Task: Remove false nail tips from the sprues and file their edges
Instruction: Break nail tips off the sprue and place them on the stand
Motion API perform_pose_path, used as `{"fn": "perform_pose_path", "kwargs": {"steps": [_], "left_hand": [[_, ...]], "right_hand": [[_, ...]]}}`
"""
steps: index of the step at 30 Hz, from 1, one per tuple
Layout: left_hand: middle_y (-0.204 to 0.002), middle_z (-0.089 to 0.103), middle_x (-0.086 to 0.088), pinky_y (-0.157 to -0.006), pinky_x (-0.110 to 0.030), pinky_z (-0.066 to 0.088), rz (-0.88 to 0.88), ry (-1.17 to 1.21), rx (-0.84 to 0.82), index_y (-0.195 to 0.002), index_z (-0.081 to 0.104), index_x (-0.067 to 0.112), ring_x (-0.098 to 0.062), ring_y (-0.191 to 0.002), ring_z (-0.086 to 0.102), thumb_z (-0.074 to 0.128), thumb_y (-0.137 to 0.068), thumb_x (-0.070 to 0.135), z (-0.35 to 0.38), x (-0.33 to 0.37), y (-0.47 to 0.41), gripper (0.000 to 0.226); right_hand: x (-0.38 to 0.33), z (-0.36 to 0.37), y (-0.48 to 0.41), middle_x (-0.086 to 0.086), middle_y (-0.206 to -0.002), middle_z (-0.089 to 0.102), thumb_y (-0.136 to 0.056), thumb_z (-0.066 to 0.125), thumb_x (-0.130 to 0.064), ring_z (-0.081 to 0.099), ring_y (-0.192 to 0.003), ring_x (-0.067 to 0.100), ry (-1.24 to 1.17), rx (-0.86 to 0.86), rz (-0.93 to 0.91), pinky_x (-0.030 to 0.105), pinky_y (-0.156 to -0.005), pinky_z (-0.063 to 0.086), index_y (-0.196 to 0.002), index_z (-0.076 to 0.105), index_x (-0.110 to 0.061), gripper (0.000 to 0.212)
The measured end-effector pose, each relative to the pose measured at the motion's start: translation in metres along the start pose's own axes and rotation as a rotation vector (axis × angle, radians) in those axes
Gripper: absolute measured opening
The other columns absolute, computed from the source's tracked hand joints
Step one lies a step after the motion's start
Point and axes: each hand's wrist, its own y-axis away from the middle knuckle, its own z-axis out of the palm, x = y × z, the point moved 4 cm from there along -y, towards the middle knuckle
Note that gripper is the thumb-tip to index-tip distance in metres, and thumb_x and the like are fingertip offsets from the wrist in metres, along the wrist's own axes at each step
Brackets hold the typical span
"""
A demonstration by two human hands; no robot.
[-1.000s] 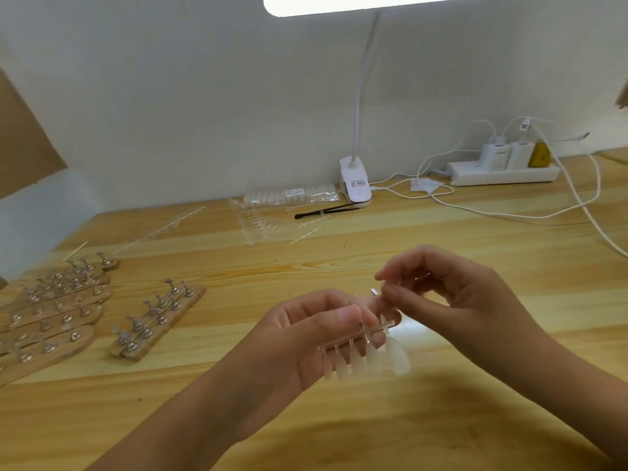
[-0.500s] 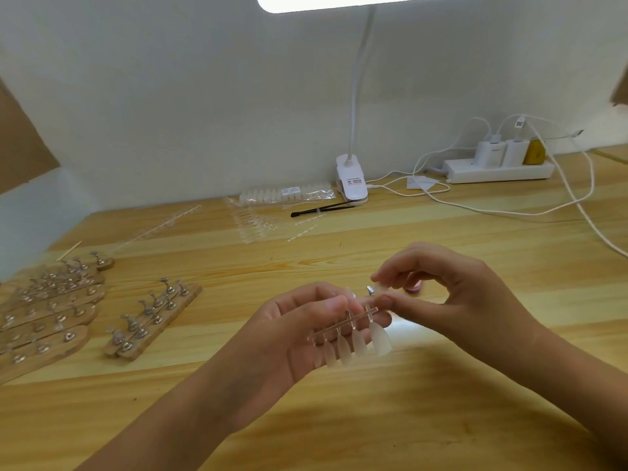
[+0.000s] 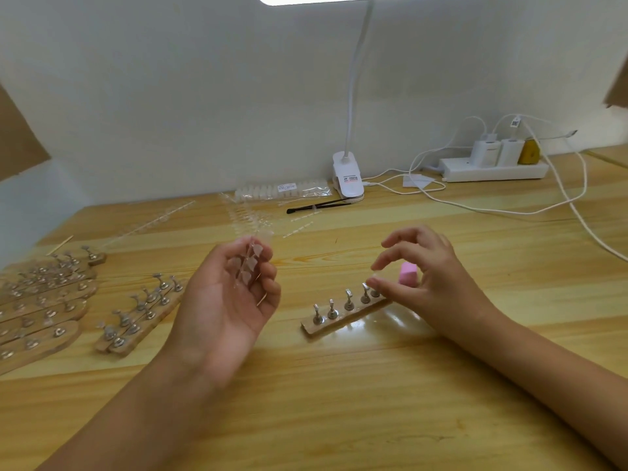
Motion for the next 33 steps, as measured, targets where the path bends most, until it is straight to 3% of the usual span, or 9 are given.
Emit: {"fn": "perform_pose_path", "kwargs": {"steps": [2, 8, 18, 21, 24, 27, 30, 33], "left_hand": [[-0.085, 0.062, 0.005, -0.058, -0.018, 0.049, -0.07, 0.049, 0.019, -0.088, 0.064, 0.019, -0.007, -0.066, 0.054, 0.066, -0.079, 0.026, -0.001, -0.004, -0.001, 0.012], [-0.085, 0.062, 0.005, -0.057, -0.018, 0.046, -0.168, 0.106, 0.053, -0.085, 0.063, 0.018, -0.007, -0.065, 0.053, 0.066, -0.078, 0.025, -0.002, -0.009, 0.001, 0.01], [-0.083, 0.063, 0.005, -0.055, -0.018, 0.047, -0.175, 0.104, 0.051, -0.084, 0.065, 0.018, -0.007, -0.064, 0.053, 0.066, -0.078, 0.025, -0.002, -0.009, 0.001, 0.01], [-0.082, 0.062, 0.004, -0.054, -0.018, 0.048, -0.163, 0.075, 0.022, -0.084, 0.064, 0.017, -0.007, -0.064, 0.053, 0.065, -0.078, 0.025, -0.004, -0.006, -0.002, 0.009], [-0.079, 0.058, 0.003, -0.055, -0.017, 0.048, -0.124, -0.239, -0.07, -0.083, 0.065, 0.015, -0.007, -0.063, 0.051, 0.066, -0.08, 0.029, -0.003, 0.002, -0.005, 0.015], [-0.078, 0.064, 0.005, -0.061, -0.018, 0.048, -0.084, -0.78, -0.166, -0.081, 0.073, 0.015, -0.004, -0.064, 0.053, 0.072, -0.081, 0.036, -0.001, 0.005, -0.004, 0.022], [-0.087, 0.072, 0.003, -0.054, -0.017, 0.05, -0.169, -0.821, -0.176, -0.079, 0.075, 0.012, -0.007, -0.062, 0.058, 0.07, -0.071, 0.035, -0.001, 0.002, -0.001, 0.025], [-0.096, 0.076, -0.011, -0.054, -0.019, 0.054, -0.229, -0.757, -0.155, -0.093, 0.074, 0.003, -0.022, -0.076, 0.066, 0.069, -0.071, 0.033, -0.003, 0.001, 0.0, 0.037]], "right_hand": [[0.0, 0.002, 0.001, -0.015, -0.112, 0.05, -0.077, 0.078, -0.026, 0.041, -0.114, 0.012, -0.015, -0.022, 0.013, 0.021, -0.079, 0.048, -0.088, 0.069, -0.027, 0.014], [0.001, 0.001, 0.001, -0.016, -0.106, 0.053, -0.077, 0.08, -0.022, 0.047, -0.11, 0.013, -0.035, -0.006, -0.003, 0.002, -0.078, 0.038, -0.082, 0.068, -0.029, 0.015], [0.005, 0.002, -0.002, -0.015, -0.104, 0.057, -0.076, 0.074, -0.036, 0.047, -0.102, 0.011, -0.016, -0.083, 0.05, 0.005, -0.079, 0.037, -0.082, 0.066, -0.032, 0.011], [0.003, 0.001, -0.001, -0.014, -0.105, 0.057, -0.074, 0.067, -0.046, 0.045, -0.106, 0.01, -0.022, -0.091, 0.049, 0.002, -0.08, 0.033, -0.087, 0.07, -0.028, 0.023], [0.005, -0.004, 0.0, -0.012, -0.11, 0.057, -0.085, 0.069, -0.031, 0.042, -0.111, 0.01, 0.002, -0.093, 0.053, -0.002, -0.084, 0.029, -0.098, 0.071, -0.026, 0.014], [0.01, -0.008, 0.001, -0.013, -0.113, 0.055, -0.085, 0.072, -0.019, 0.035, -0.113, 0.009, 0.042, -0.084, 0.052, 0.01, -0.093, 0.033, -0.093, 0.073, -0.027, 0.012], [0.012, -0.006, 0.003, -0.017, -0.117, 0.052, -0.078, 0.076, -0.032, 0.031, -0.117, 0.008, 0.134, -0.131, 0.058, 0.028, -0.102, 0.029, -0.087, 0.07, -0.035, 0.012], [0.009, -0.001, 0.001, -0.021, -0.116, 0.049, -0.07, 0.076, -0.05, 0.029, -0.117, 0.006, 0.188, -0.154, 0.036, 0.033, -0.1, 0.024, -0.081, 0.061, -0.044, 0.019]]}}
